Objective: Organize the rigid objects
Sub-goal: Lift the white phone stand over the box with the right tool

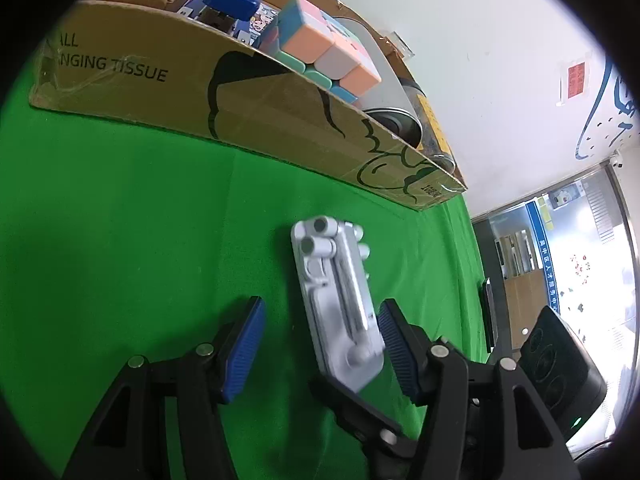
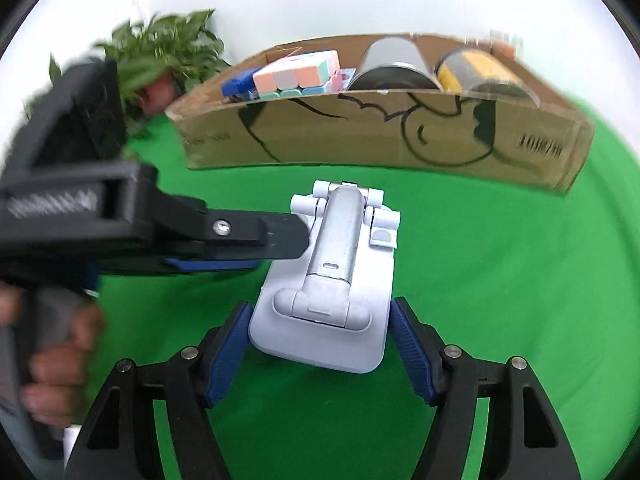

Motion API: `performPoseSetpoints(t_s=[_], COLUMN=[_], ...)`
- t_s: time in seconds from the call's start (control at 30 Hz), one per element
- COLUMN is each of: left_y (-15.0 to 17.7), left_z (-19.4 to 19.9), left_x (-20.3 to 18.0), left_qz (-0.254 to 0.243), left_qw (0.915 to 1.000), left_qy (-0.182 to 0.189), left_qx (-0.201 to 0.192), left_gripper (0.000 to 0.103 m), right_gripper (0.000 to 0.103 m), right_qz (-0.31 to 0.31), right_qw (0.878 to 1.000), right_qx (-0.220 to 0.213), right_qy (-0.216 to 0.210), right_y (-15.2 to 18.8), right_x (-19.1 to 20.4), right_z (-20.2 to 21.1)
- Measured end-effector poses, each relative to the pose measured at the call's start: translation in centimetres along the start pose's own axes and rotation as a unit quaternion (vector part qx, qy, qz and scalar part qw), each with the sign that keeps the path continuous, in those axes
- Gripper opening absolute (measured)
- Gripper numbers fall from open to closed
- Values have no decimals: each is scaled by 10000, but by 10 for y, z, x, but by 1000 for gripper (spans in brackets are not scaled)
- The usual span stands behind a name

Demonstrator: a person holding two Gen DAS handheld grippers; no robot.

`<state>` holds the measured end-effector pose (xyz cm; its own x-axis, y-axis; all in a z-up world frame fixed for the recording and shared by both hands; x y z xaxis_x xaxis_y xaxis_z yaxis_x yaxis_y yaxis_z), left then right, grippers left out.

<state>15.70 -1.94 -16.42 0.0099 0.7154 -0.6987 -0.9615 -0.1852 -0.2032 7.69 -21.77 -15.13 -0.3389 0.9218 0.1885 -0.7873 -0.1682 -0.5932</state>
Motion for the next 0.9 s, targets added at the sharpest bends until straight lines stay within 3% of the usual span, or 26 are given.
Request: performPoseSetpoints(t_s=[0.03, 0.1, 0.27, 0.47, 0.7, 0.8, 0.9], left_y=[1, 2, 2, -24, -114, -156, -189], left_z=[0, 1, 7, 49, 83, 80, 71], left_x=[0, 1, -13, -53, -107, -109, -96], left_qz=[-5, -73, -244, -702, -1308, -1207, -927], left_qw=[10000, 10000, 9996, 9949, 9857, 9868, 9901], left_qy=[2, -14, 75, 277, 259, 186, 383], left_qx=[-11, -10, -123, -674, -1031, -1064, -977], left_gripper=[54, 37, 35, 30, 28, 28, 28], right_gripper=[67, 67, 67, 66, 66, 66, 66], right_qz=[-127, -356, -271, 130, 292, 319, 436], right_qw=[9998, 9980, 9976, 9945, 9894, 9915, 9939], right_qx=[6, 40, -134, -926, -1360, -1186, -993], right_qy=[-177, -522, -628, -476, -422, -426, -187], right_y=[0, -3, -14, -66, -178, -219, -247], right_x=[-2, -3, 5, 20, 10, 2, -2], right_z=[1, 1, 10, 43, 42, 21, 0])
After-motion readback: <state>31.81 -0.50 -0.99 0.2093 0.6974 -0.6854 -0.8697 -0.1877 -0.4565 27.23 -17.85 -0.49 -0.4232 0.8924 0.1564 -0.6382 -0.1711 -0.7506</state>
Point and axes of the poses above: each gripper's, at about its wrist camera, not at the fingertips, and z roughly against the way its jaws point, x to its left, y to its underside, the point moved 2 cm from there along -z, roughly the way its jaws point, and after that the axes turned 7 degrees about z, right-handed, at the moved point
